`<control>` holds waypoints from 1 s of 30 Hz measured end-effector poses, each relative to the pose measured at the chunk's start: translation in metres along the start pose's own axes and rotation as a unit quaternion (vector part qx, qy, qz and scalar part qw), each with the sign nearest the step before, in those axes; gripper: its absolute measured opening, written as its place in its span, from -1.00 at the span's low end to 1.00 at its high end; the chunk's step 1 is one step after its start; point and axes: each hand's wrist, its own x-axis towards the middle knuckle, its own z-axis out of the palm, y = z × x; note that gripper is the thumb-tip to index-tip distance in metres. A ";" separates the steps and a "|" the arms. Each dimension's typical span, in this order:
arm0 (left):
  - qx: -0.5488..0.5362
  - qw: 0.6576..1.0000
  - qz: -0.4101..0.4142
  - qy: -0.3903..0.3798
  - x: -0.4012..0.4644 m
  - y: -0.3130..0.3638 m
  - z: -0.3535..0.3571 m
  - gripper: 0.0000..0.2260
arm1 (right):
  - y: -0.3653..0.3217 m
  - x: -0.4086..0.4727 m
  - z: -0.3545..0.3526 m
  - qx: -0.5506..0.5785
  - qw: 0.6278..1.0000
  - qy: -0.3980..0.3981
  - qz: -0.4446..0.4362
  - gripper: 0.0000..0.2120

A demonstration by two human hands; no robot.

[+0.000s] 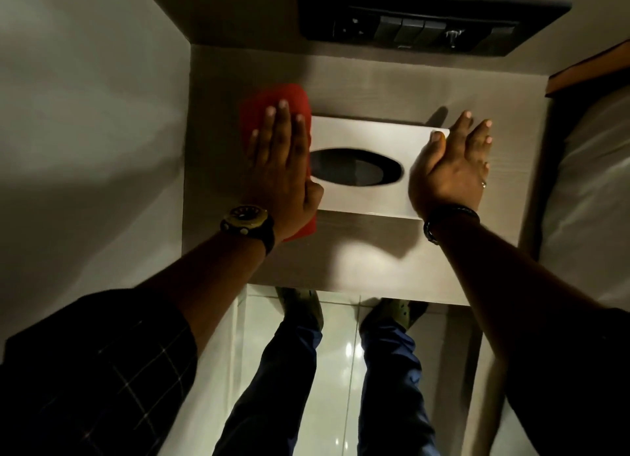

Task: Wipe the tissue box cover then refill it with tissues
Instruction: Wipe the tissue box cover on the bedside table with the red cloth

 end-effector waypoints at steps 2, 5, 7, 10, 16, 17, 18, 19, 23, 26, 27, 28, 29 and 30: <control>0.006 1.000 -0.014 -0.008 -0.008 0.012 0.003 -0.27 | 0.000 0.000 -0.001 0.003 1.000 -0.003 0.004 -0.40; -0.022 1.000 0.019 -0.011 -0.032 0.038 0.008 -0.30 | 0.000 -0.005 0.003 0.011 1.000 -0.004 0.000 -0.41; -0.048 0.997 0.062 -0.019 -0.041 0.066 0.010 -0.33 | 0.000 -0.005 0.003 0.014 1.000 -0.006 0.004 -0.41; -0.056 0.994 0.086 -0.032 -0.036 0.093 0.012 -0.34 | 0.003 0.000 0.001 0.009 1.000 -0.011 0.004 -0.41; 0.009 0.976 0.204 -0.080 -0.032 0.030 0.000 -0.38 | 0.003 0.001 -0.002 0.019 1.000 -0.012 0.005 -0.41; 0.021 0.977 0.195 -0.080 -0.034 0.010 -0.005 -0.39 | 0.001 -0.002 -0.002 0.020 1.000 -0.013 0.006 -0.41; 0.032 0.979 0.189 -0.074 -0.036 -0.007 -0.009 -0.41 | 0.002 -0.002 -0.002 0.023 1.000 -0.013 0.006 -0.41; 0.041 0.979 0.191 -0.066 -0.037 -0.020 -0.012 -0.41 | 0.002 -0.002 -0.002 0.025 1.000 -0.012 0.007 -0.40; 0.028 0.983 0.175 -0.042 -0.040 -0.024 -0.010 -0.39 | 0.001 -0.002 0.001 0.036 0.999 -0.005 0.017 -0.39; 0.021 0.990 0.134 -0.025 -0.042 0.002 -0.004 -0.32 | 0.001 -0.002 0.003 0.042 0.999 0.002 0.016 -0.38; 0.021 0.990 0.138 -0.024 -0.042 0.010 -0.002 -0.31 | 0.001 -0.002 0.003 0.043 0.999 0.003 0.014 -0.38; 0.016 0.988 0.149 -0.024 -0.040 0.018 -0.001 -0.30 | 0.001 -0.001 0.003 0.045 0.999 0.005 0.013 -0.38; 0.008 0.986 0.163 -0.025 -0.037 0.027 0.000 -0.31 | 0.001 -0.001 0.003 0.046 0.999 0.007 0.012 -0.38; -0.002 0.984 0.175 -0.026 -0.033 0.036 0.001 -0.32 | 0.001 -0.001 0.003 0.045 0.999 0.008 0.012 -0.38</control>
